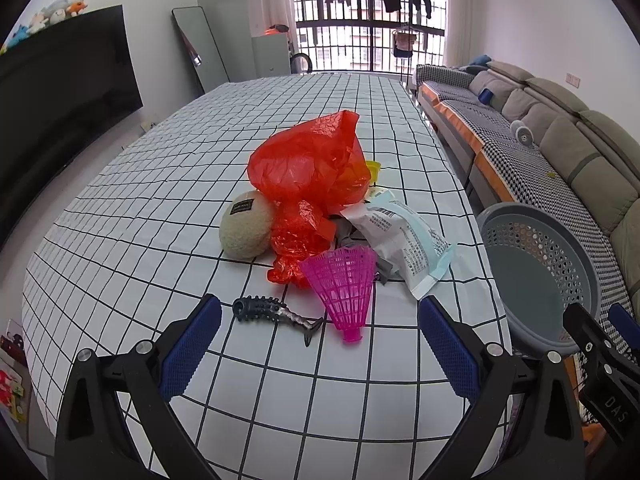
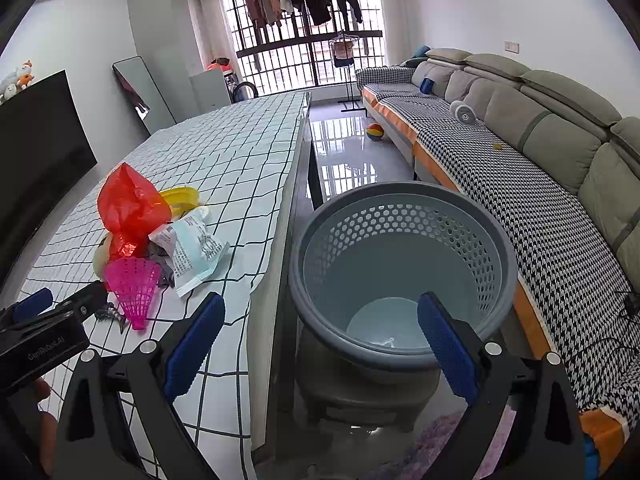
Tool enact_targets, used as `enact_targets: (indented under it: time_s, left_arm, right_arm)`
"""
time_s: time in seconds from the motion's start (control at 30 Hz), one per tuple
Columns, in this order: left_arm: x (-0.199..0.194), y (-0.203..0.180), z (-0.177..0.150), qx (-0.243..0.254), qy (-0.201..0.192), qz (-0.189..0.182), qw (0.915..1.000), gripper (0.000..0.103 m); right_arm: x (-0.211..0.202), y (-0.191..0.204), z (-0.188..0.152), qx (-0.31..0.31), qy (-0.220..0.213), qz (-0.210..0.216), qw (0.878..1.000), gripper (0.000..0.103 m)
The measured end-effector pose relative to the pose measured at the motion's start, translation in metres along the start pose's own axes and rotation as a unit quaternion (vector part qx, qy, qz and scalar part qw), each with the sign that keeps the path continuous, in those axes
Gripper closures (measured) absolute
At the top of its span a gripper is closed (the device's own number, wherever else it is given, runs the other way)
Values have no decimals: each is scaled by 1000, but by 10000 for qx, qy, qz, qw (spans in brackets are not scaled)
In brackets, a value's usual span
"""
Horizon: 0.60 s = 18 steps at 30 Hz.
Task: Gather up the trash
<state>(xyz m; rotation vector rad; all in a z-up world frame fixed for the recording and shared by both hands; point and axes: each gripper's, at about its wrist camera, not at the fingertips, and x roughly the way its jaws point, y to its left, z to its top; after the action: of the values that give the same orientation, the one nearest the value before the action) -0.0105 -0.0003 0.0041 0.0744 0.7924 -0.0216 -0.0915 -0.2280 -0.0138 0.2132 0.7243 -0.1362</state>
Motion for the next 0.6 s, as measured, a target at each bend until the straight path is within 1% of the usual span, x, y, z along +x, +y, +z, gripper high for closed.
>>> enact_targets:
  time_s: [0.6]
  left_arm:
    - [-9,0,0,-6,-102,-21,9999,6]
  right_arm:
    - [-7,-1,0,-1,-71,-10,10000,10]
